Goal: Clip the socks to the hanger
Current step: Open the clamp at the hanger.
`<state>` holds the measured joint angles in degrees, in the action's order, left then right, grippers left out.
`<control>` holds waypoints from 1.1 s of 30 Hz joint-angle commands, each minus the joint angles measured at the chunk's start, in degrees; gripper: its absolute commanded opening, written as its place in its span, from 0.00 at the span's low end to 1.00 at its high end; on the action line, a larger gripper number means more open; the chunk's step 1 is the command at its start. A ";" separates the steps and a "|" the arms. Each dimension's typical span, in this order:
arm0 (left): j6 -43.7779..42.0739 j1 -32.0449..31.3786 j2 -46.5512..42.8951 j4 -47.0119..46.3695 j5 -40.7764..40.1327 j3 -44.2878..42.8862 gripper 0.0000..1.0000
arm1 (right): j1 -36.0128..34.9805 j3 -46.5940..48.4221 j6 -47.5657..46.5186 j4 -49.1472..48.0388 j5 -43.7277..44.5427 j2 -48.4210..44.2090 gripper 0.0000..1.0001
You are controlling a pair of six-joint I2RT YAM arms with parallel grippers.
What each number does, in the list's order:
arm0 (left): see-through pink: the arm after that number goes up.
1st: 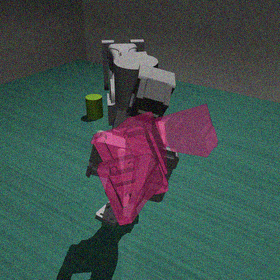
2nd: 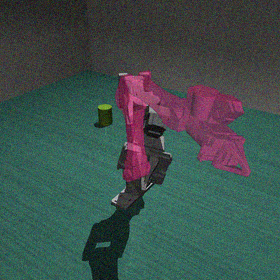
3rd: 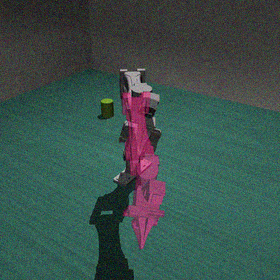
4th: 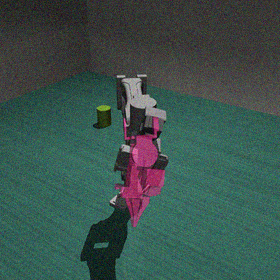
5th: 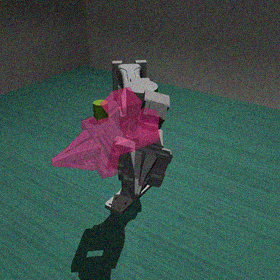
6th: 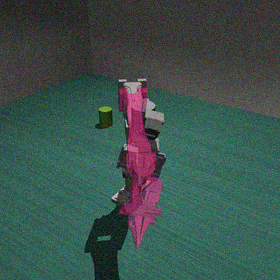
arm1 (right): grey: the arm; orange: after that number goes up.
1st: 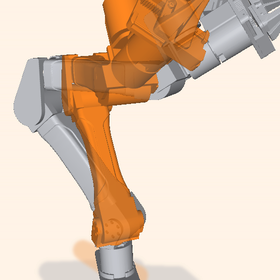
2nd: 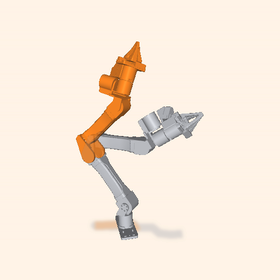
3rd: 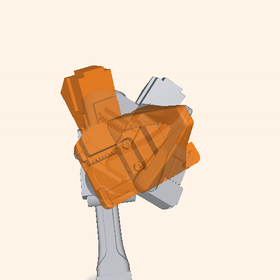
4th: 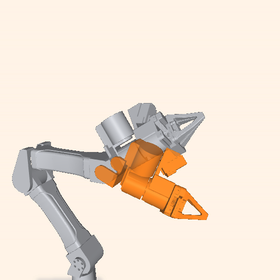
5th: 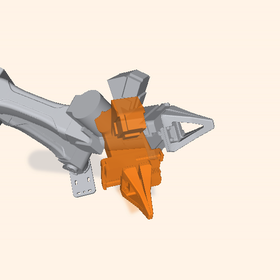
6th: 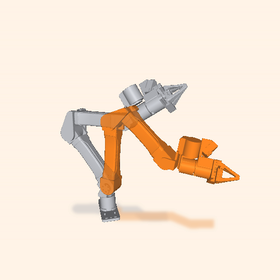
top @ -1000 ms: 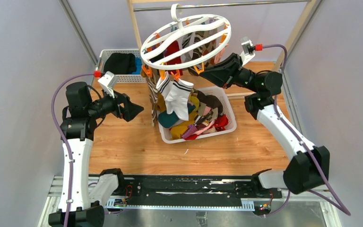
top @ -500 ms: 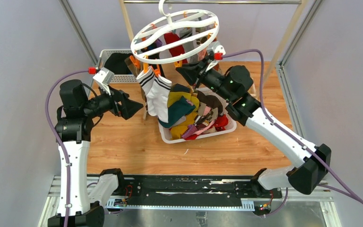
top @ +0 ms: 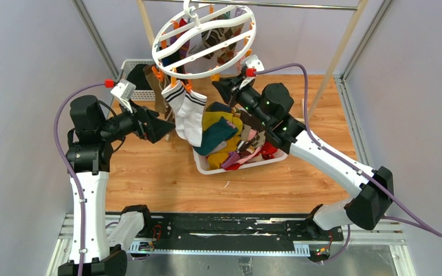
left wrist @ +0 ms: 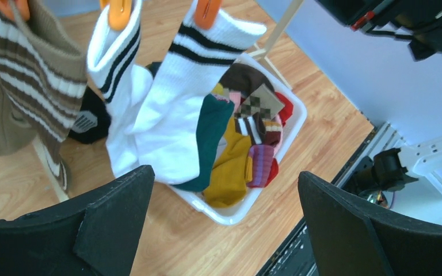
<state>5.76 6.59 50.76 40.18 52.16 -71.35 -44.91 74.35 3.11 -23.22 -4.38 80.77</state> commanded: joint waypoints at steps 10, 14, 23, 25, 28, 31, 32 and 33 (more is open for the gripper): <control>24.13 -3.33 -0.06 -25.20 2.36 1.25 0.99 | -9.98 -2.63 -2.26 -7.06 15.09 1.69 0.00; 22.23 -5.55 2.22 -21.52 0.47 -2.77 0.98 | -12.31 -1.52 -2.85 -7.99 19.02 3.16 0.00; 15.44 -17.85 10.60 -12.56 -10.37 -13.62 0.93 | -14.48 -0.81 -3.51 -7.19 20.69 4.48 0.00; 14.32 -19.82 12.16 -12.21 -13.39 -14.86 0.91 | -14.67 -0.68 -3.47 -6.51 20.65 4.28 0.00; 14.58 -21.52 14.53 -12.56 -15.77 -16.75 0.88 | -14.77 -0.85 -1.30 -5.78 20.23 3.60 0.00; 15.55 -22.82 15.81 -15.08 -17.51 -16.97 0.84 | -14.79 -1.75 -0.14 -5.62 19.47 2.47 0.00; 15.74 -23.29 15.98 -16.18 -17.98 -16.83 0.83 | -14.84 -2.03 0.03 -5.61 19.11 2.26 0.00; 16.24 -23.70 16.15 -17.19 -18.70 -16.70 0.81 | -14.78 -2.11 0.20 -5.44 18.76 2.08 0.00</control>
<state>21.58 -15.53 66.22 26.72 37.91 -86.78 -58.11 72.73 1.58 -34.02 16.78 83.05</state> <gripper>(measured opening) 0.835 0.159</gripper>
